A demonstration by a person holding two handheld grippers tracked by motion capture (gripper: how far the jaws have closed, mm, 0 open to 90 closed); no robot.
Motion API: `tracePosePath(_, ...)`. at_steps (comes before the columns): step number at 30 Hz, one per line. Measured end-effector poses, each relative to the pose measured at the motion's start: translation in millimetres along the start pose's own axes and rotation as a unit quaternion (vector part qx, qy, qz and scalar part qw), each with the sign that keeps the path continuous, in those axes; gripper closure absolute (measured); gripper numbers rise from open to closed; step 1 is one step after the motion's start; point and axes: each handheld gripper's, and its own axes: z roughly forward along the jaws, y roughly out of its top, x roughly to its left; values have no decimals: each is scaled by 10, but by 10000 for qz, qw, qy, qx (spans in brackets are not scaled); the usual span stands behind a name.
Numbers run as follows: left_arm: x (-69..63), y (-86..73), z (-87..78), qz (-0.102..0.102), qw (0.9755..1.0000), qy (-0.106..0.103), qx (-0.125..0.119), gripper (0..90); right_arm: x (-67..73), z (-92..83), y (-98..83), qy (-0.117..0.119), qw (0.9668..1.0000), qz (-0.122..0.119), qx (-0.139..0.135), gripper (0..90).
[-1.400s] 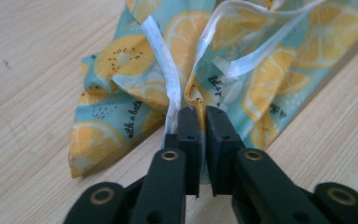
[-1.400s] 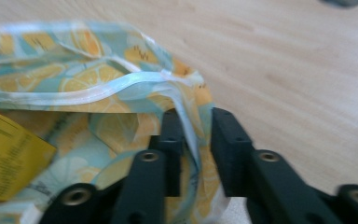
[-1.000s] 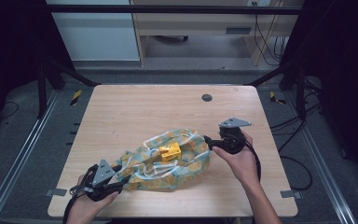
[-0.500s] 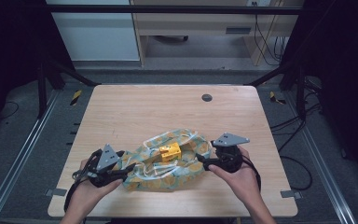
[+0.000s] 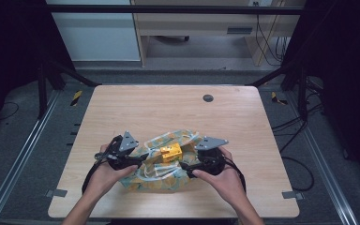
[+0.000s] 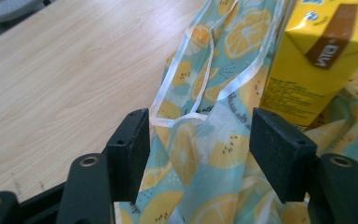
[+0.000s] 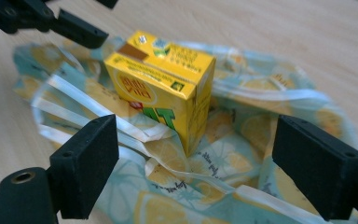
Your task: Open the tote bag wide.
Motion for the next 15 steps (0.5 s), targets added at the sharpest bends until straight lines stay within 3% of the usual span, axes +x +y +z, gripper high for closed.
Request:
tracePosePath(4,3,-11,107,-56,9998,-152,79,372,35,167,-66,39,9995,-109,292,189)
tracePosePath(8,-27,-9,216,26,9995,-250,203,359,66,213,-201,49,9986,-189,494,189)
tracePosePath(11,-55,-17,266,176,9995,-59,238,354,82,235,-294,75,9975,-285,638,157)
tracePosePath(15,-71,-55,288,141,9997,-29,197,368,68,246,-364,115,9970,-291,702,132)
